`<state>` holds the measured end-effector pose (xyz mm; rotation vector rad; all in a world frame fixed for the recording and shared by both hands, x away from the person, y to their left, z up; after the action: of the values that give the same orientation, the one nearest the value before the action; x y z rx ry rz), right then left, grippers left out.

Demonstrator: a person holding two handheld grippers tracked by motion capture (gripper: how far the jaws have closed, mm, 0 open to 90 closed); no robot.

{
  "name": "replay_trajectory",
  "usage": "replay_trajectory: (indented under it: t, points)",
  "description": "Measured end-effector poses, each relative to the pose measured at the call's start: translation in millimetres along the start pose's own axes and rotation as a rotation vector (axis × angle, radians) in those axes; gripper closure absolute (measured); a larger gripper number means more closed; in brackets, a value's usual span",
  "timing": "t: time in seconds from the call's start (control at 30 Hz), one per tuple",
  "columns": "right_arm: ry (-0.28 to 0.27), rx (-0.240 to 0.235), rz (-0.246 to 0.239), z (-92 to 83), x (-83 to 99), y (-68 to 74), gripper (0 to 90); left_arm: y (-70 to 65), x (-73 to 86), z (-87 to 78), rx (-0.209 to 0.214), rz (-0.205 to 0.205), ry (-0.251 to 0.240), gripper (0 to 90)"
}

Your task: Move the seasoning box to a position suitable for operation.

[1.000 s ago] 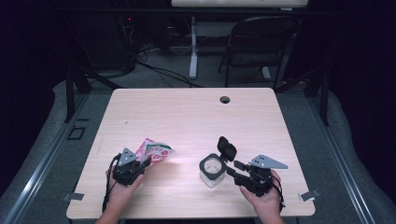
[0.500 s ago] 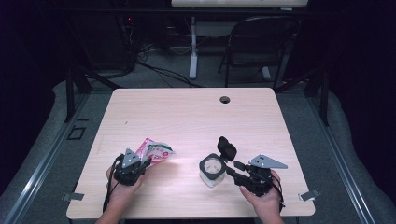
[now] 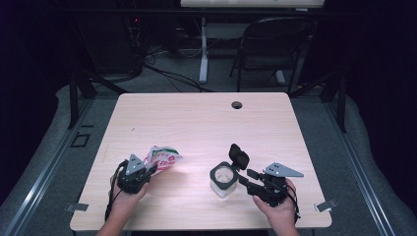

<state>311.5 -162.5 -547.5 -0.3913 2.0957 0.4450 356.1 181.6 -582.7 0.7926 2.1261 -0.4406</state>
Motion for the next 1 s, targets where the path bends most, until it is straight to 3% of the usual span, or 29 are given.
replay_trajectory:
  t: [0.2,0.53,1.0]
  points:
    - [-0.006,-0.001,-0.005,-0.2,-0.7,0.7,55.4,2.7,-5.2,-5.0,-0.005,-0.007,-0.003,90.0]
    - [-0.009,-0.002,-0.019,-0.5,-1.0,1.3,54.8,4.7,-16.7,-14.2,-0.023,0.034,-0.003,90.0]
    - [-0.003,0.003,-0.033,0.1,-0.8,1.8,52.7,20.3,-33.3,-38.2,-0.071,0.046,-0.038,90.0]
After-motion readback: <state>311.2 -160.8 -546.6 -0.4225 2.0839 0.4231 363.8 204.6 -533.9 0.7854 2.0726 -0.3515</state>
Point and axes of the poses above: each handheld gripper's, and its own axes: z roughly forward along the jaws, x roughly out of its underside, y roughly to its left, the point moved 7 cm from there along z, roughly forward along the jaws, and after that the axes turned 8 degrees about x, right-handed, at the moved point
